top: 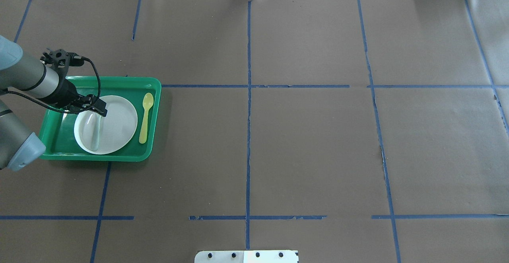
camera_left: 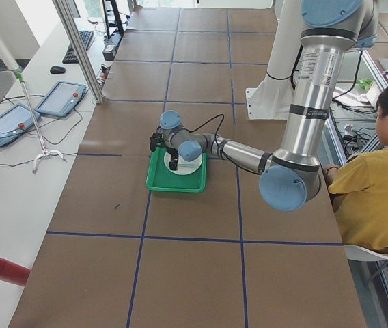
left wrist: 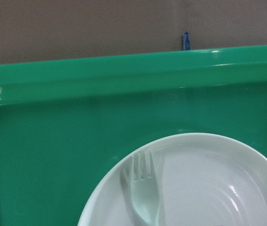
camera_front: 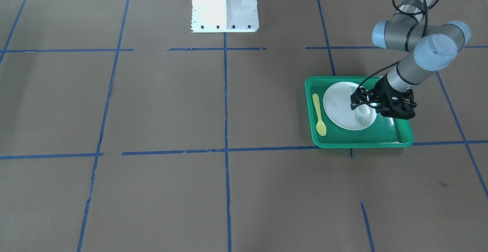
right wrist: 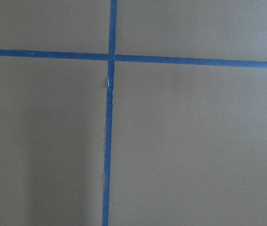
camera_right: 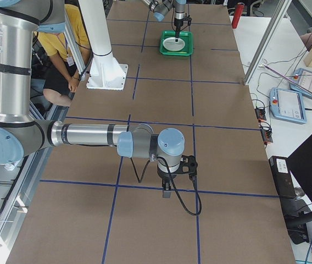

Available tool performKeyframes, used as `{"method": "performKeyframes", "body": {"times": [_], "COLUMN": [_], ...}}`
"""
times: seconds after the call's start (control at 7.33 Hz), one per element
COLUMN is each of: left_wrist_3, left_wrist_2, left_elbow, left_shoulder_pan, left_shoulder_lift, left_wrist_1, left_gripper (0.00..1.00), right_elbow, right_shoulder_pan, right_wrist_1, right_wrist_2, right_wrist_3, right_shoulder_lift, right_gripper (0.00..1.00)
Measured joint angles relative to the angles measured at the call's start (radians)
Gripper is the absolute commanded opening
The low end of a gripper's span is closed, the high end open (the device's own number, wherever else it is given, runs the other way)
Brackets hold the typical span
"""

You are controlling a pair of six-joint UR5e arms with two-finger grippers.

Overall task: Place fork
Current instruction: 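Move the left gripper over the white fork on the plate and lower, then close the left gripper on the white fork's handle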

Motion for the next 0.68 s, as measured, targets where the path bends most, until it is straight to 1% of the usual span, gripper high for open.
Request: {"method": "performKeyframes", "body": {"times": [0.27,0.41,0.68], "left_wrist_3": [-0.001,-0.001,-0.009], "left_wrist_2": [0.000,0.000,0.000], "left_elbow": [0.013,0.019,0.025], "left_shoulder_pan": [0.017,0.025,0.035], "left_shoulder_lift": [-0.005,-0.006,-0.009], "left_wrist_1": [-0.001,-0.001,-0.003], "left_gripper": [0.85,0.73,0.17], "right_elbow": [0.000,0.000,0.000], "right_shoulder_pan": [0.000,0.000,0.000], "right_wrist_1": [0.000,0.000,0.000], "right_wrist_2": [0.000,0.000,0.000], "right_wrist_3": [0.000,0.001,0.000], "right_shoulder_lift": [0.000,0.000,0.000], "right_gripper": [1.00,1.00,1.00]}}
